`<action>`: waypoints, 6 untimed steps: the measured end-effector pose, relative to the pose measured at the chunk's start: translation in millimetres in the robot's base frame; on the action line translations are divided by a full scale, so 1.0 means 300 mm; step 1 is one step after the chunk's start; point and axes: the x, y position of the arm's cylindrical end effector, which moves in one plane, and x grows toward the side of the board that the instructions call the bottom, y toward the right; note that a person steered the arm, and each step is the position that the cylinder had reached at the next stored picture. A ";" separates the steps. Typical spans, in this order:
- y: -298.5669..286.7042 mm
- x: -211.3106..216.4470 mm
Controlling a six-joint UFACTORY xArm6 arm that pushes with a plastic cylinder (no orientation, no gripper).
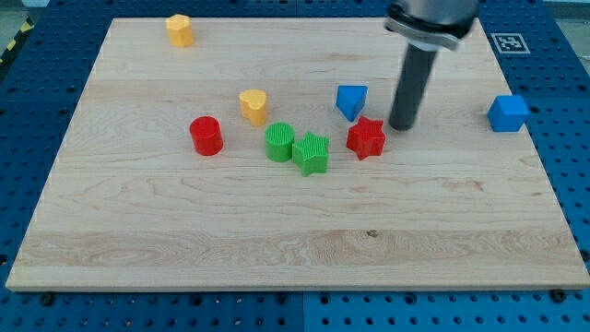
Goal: Push the red star a bit left
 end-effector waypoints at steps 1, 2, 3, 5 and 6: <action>0.059 0.093; 0.059 0.139; 0.058 0.179; -0.031 0.158; -0.057 0.122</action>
